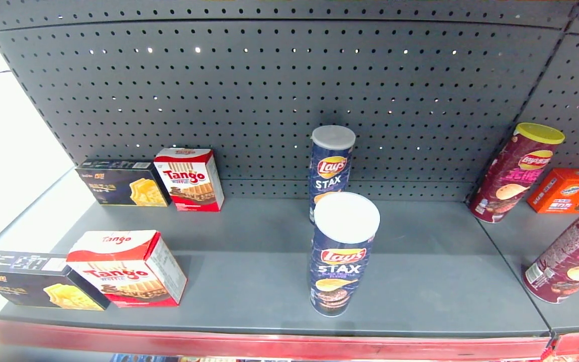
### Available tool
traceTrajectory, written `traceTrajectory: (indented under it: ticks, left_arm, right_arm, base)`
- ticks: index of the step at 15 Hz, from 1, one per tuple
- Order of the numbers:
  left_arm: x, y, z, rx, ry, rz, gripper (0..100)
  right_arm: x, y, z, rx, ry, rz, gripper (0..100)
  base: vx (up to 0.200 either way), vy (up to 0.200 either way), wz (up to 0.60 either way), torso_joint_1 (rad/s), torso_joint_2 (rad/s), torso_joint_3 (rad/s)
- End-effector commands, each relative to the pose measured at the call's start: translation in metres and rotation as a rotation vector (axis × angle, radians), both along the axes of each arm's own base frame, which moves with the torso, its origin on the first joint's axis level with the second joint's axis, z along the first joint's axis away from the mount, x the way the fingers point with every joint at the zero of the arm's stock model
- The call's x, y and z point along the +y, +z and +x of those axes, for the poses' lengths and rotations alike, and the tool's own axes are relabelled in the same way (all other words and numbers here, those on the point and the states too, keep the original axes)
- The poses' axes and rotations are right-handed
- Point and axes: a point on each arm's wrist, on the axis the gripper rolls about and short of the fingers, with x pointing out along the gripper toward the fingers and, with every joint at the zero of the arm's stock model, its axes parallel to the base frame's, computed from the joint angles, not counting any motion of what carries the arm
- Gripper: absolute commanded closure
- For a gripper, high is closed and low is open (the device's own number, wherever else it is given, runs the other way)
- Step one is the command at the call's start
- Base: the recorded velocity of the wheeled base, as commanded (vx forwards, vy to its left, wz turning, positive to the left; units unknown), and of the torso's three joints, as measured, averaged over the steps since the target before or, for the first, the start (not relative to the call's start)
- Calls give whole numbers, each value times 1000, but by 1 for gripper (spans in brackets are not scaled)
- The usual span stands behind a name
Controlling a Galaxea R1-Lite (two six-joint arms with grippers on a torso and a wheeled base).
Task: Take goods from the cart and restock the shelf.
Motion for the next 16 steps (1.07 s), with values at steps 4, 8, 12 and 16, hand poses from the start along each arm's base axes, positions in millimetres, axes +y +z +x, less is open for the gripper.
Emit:
traceTrajectory:
  ticks: [4, 8, 12, 16]
  left_arm:
    - [0, 0, 0, 2, 0, 1, 0]
    - [0, 0, 0, 1, 6, -35, 0]
    - [0, 0, 0, 2, 0, 8, 0]
    - [0, 0, 0, 1, 10, -45, 0]
  right_arm:
    - [0, 0, 0, -1, 8, -7, 0]
    - [0, 0, 0, -1, 9, -7, 0]
    - [0, 0, 0, -1, 9, -7, 0]
    - [0, 0, 0, -1, 9, -7, 0]
  base:
    - [0, 0, 0, 0, 0, 0]
    - [-100, 0, 0, 0, 1, 0]
    - [0, -100, 0, 8, 2, 0]
    - [0, 0, 0, 0, 0, 0]
